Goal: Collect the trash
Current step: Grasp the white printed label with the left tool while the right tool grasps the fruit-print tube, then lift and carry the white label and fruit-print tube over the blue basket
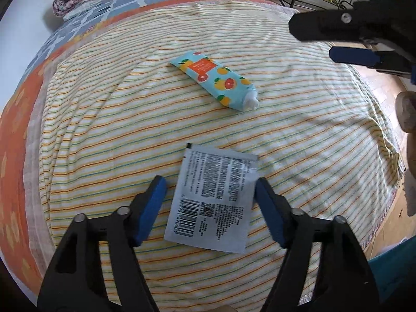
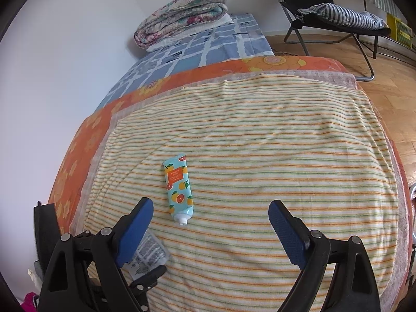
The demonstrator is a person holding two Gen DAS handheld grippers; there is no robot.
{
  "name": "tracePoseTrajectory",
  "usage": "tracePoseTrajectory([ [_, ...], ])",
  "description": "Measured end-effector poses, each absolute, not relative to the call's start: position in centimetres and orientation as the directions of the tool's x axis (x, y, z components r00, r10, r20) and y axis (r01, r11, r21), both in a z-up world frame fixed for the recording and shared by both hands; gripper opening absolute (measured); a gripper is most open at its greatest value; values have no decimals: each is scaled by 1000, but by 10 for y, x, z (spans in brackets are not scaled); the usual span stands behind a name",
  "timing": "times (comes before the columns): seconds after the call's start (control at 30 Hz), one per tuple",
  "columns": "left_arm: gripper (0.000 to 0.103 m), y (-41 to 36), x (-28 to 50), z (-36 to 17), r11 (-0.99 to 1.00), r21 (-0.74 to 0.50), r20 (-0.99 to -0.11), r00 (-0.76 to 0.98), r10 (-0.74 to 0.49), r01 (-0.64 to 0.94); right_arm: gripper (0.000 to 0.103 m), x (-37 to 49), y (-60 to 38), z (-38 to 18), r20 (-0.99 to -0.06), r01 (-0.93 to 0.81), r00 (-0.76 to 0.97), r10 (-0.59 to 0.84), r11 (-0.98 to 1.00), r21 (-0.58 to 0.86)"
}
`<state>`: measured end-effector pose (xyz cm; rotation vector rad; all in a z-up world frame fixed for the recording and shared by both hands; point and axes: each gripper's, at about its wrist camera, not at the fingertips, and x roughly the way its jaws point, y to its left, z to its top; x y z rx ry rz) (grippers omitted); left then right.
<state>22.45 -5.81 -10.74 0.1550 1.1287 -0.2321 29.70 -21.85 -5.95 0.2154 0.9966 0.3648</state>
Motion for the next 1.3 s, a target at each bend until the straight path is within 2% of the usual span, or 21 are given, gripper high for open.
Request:
tracePoseTrajectory([
  [0.03,65,-55,225,-107,967,4,-906,410,-105,257,92,299,-216,-61,-779,-201,487,395,918,341],
  [0.4,64,-18,223,-103,984,1,-906,417,-76,180,84,316,-174,-81,-811,-266,452,371,924,274],
  [0.57,64,4,222,-102,991,4,-907,419,-53,135,75,325,-153,-93,-832,-295,440,338,929,222],
  [0.9,64,27,218,-101,996,-18,-908,416,-53,88,72,338,-119,-108,-850,-323,472,235,943,81],
  [1.0,64,27,217,-101,996,-17,-908,416,-52,87,62,337,-110,-109,-851,-340,491,188,940,12],
  [1.13,64,27,217,-99,996,-16,-907,419,-51,86,38,334,-106,-107,-850,-364,485,204,931,16],
  [1.3,64,23,214,-97,996,-11,-904,425,-48,89,37,328,-107,-104,-852,-377,473,225,926,34],
])
